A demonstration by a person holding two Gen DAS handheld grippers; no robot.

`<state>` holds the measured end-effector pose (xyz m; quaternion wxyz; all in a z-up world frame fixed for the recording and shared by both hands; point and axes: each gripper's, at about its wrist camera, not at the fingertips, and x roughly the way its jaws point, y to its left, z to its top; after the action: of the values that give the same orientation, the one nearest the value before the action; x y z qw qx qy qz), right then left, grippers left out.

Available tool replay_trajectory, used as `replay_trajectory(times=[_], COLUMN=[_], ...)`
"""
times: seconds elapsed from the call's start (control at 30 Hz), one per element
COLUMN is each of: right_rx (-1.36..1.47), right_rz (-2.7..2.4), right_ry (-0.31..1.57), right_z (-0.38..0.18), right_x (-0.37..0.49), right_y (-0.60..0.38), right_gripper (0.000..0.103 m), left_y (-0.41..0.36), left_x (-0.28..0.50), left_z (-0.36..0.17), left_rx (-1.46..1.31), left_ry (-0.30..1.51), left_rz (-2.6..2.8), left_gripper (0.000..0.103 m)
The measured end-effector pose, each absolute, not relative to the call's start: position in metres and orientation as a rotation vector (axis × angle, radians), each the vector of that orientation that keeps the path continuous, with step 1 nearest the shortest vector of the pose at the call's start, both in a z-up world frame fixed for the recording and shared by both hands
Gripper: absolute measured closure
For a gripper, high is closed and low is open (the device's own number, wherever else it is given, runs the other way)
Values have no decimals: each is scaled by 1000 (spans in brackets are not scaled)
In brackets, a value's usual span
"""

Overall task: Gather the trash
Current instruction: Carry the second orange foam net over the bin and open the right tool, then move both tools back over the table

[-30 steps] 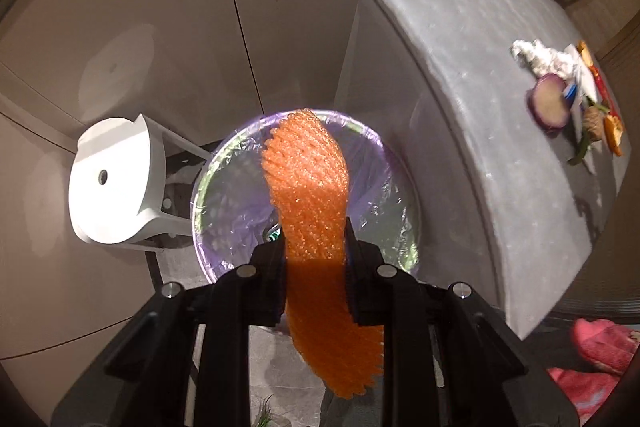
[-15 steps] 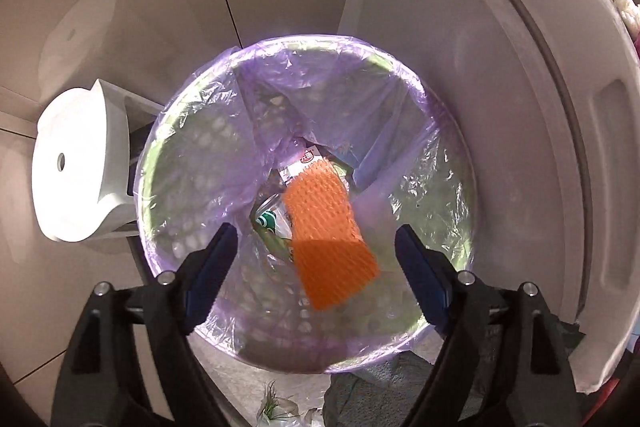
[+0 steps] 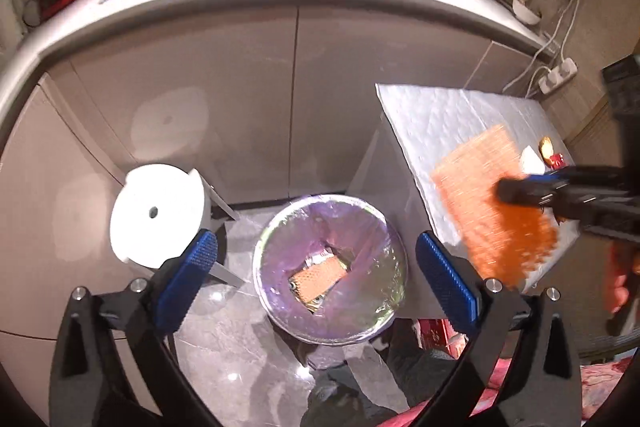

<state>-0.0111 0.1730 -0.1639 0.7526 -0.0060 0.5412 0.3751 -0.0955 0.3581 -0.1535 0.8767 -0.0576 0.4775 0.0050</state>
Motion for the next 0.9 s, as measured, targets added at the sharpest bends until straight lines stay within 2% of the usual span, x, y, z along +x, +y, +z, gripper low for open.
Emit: replay_trajectory(times=[0.2, 0.47, 0.5, 0.53, 0.6, 0.73, 0.9], right_rx=[-114, -262, -271, -274, -283, -293, -247], right_rz=[809, 770, 768, 767, 760, 792, 783], right_ry=[1273, 1332, 1337, 1344, 1328, 1266, 1164], right_z=[-241, -309, -313, -316, -314, -293, -246], right_x=[-1, -4, -4, -4, -7, -12, -2], right_y=[235, 274, 275, 275, 274, 268, 244], right_gripper=[91, 89, 81, 60, 43, 32, 24], left_y=[355, 353, 353, 353, 353, 349, 337], left_x=[-116, -125, -126, -131, -134, -137, -132], left_z=[-104, -91, -91, -91, -92, -88, -79], left_rx=[-126, -120, -114, -109, -98, -97, -85], left_ry=[952, 953, 953, 953, 955, 942, 911], left_rz=[107, 147, 153, 158, 173, 170, 155], left_gripper=[8, 8, 8, 8, 8, 8, 8])
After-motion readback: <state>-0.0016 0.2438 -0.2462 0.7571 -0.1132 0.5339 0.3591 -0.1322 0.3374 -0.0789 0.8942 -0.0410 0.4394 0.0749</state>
